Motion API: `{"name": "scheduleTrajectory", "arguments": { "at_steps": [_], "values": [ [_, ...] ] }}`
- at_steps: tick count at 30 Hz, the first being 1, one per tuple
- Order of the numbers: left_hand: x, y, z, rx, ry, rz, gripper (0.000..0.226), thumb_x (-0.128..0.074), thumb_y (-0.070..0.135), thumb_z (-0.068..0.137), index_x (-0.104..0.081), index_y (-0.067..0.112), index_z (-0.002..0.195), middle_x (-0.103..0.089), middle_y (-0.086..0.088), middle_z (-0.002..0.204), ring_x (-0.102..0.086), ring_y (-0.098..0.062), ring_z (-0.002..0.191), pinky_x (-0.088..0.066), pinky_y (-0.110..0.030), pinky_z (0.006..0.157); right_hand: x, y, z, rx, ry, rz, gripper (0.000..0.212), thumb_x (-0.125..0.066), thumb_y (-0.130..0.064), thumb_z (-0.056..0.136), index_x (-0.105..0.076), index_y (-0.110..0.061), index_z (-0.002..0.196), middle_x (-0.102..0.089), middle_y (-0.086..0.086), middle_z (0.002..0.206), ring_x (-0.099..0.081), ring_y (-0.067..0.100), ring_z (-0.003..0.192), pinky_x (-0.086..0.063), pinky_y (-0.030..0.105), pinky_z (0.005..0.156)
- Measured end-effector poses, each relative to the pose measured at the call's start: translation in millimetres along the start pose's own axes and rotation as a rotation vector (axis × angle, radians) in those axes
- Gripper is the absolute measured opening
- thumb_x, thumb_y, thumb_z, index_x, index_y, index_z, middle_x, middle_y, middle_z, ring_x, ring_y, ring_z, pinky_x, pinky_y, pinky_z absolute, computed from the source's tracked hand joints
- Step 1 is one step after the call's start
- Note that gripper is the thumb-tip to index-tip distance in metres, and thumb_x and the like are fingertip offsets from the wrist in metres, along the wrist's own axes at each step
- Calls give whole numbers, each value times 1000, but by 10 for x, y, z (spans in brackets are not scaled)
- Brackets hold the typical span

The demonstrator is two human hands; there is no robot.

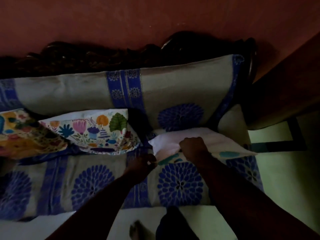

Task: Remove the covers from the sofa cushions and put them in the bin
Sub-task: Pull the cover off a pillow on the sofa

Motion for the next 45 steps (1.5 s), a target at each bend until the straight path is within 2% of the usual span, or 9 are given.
{"name": "scheduleTrajectory", "arguments": {
  "at_steps": [5, 8, 13, 20, 31, 35, 38, 41, 45],
  "values": [
    [-275, 35, -619, 707, -89, -1013, 109, -44, 101, 57, -46, 33, 142, -53, -9, 135, -59, -27, 113, -55, -42, 76, 27, -420, -855, 125, 274, -52, 40, -91, -19, 46, -68, -21, 78, -59, 2, 69, -59, 27, 56, -41, 31, 41],
    [-262, 314, -808, 648, -57, -1254, 113, -68, 94, 45, -49, 34, 139, -61, -5, 133, -64, -27, 109, -59, -52, 76, 228, -853, -1329, 165, 413, -31, 30, -82, -21, 62, -64, -21, 86, -56, 2, 83, -58, 26, 66, -44, 33, 44],
    [48, 416, -1408, 347, 493, -1078, 19, -71, 5, 85, -67, 1, 103, -67, -15, 74, -68, -27, 64, -57, -37, 57, 644, -1535, -1977, 109, 489, 80, 33, -80, -38, 66, -69, -26, 94, -63, -4, 96, -64, 19, 70, -41, 26, 51],
    [782, 407, -2279, 182, 452, -1031, 11, -57, 4, 90, -67, 2, 87, -63, -20, 78, -65, -30, 74, -60, -46, 70, 988, -2072, -2836, 103, 699, 745, 39, -79, -24, 86, -64, -8, 118, -60, 6, 118, -54, 4, 104, -26, -4, 88],
    [1237, 889, -3071, -319, 444, -691, 41, -64, 24, 97, -57, 16, 136, -70, -4, 119, -70, -12, 97, -59, -32, 78, 1422, -2112, -2769, -133, 611, 839, 18, -49, -37, 102, -57, -22, 105, -68, 6, 95, -65, 27, 88, -54, 44, 74],
    [784, 517, -3551, -249, 467, -289, 115, -74, 73, 68, -8, 36, 155, -20, 12, 163, -29, -13, 147, -34, -33, 115, 1664, -1947, -2827, -125, 747, 1051, 28, -52, -32, 103, -45, -20, 79, -49, -5, 68, -49, 11, 62, -36, 25, 54],
    [443, 125, -3868, -119, 430, 72, 146, -80, 76, 50, -6, 17, 161, -15, -5, 165, -26, -20, 146, -37, -32, 108, 1752, -1702, -2773, -161, 749, 1249, 35, -57, -32, 97, -40, -20, 69, -46, -2, 66, -49, 21, 68, -38, 33, 63],
    [186, -199, -3914, 12, 507, 21, 101, -91, 40, 69, -39, 15, 151, -49, 2, 148, -48, 2, 120, -41, -11, 89, 1737, -1516, -2733, -150, 651, 1496, 36, -61, -46, 83, -46, -17, 69, -57, 4, 77, -59, 25, 82, -54, 54, 77],
    [175, -260, -3864, 187, 620, -99, 11, -70, 23, 94, -69, 30, 102, -73, 6, 83, -62, 1, 53, -56, -31, 51, 1701, -1451, -2878, -95, 518, 1756, 18, -66, -33, 87, -61, -17, 82, -65, 10, 97, -63, 29, 97, -60, 49, 77]
  ]
}}
Point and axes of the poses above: each hand's wrist, its own z-axis towards the middle knuckle, its own x-axis out of the back of the hand, y = z × x, the point moved 4 cm from there along z, towards the middle knuckle
